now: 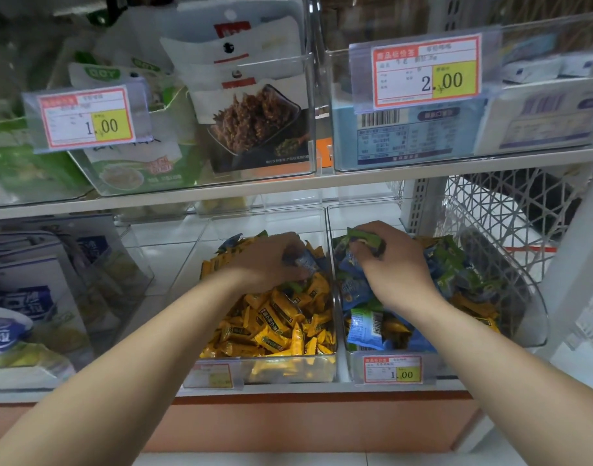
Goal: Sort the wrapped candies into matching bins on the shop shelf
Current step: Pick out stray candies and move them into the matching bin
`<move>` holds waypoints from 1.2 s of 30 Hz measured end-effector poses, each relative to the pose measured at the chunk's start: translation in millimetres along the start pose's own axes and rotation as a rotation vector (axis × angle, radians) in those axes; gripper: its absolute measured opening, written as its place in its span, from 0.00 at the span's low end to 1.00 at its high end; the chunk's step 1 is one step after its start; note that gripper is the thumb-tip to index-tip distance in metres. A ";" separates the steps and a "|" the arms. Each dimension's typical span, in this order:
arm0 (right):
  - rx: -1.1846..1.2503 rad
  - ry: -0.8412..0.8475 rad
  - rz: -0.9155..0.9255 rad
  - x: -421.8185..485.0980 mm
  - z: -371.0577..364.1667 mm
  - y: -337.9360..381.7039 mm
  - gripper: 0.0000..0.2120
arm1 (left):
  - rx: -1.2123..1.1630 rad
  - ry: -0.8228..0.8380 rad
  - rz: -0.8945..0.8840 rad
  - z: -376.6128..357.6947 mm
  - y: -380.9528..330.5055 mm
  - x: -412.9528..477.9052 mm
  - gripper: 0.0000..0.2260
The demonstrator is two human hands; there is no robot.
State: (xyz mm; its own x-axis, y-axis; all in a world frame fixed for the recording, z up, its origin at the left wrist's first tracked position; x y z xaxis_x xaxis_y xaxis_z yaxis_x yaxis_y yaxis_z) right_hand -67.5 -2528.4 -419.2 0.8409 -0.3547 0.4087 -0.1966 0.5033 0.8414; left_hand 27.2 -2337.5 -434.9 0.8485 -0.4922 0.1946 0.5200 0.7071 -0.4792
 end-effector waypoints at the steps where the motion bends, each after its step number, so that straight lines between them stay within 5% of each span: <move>1: 0.023 -0.003 -0.001 -0.4 0.5 2.8 0.06 | -0.035 -0.070 0.001 6.5 -2.7 -4.0 0.11; 5: 0.199 -0.002 -0.037 -2.0 1.3 15.5 0.07 | -0.370 -0.314 0.074 32.1 -9.3 -23.4 0.13; 10: 0.377 0.093 -0.116 -11.4 -8.3 27.1 0.03 | -0.759 -0.284 0.190 25.7 -27.2 -50.3 0.24; 15: 0.498 0.228 -0.275 -22.9 -18.6 26.8 0.04 | -1.036 -0.336 0.218 21.7 -47.5 -63.1 0.12; 20: 0.588 0.313 -0.308 -33.6 -24.0 34.3 0.16 | -1.048 -0.410 0.315 15.5 -53.6 -68.9 0.14; 29: 0.500 0.228 -0.272 -29.5 -20.8 20.1 0.06 | -0.929 -0.317 0.316 2.5 -59.3 -73.8 0.07; 36: -0.120 -0.070 0.185 -2.0 20.2 16.8 0.04 | -0.426 -0.249 0.177 7.1 -41.6 -77.8 0.15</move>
State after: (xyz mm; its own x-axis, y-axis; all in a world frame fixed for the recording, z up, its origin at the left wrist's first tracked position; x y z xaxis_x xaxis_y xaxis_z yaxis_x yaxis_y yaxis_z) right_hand -82.7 -2535.1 -398.8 0.7582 -0.2993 0.5793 -0.2795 0.6535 0.7035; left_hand -59.8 -2325.0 -424.1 0.9443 -0.2114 0.2521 0.3246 0.4733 -0.8189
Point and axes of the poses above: each hand's wrist, its own x-axis towards the middle knuckle, its own z-axis out of the back of the hand, y = z × x, the point moved 7 cm from there along x, towards the middle knuckle, and after that the axes turned 9 degrees about -y, right-handed, at the moved point
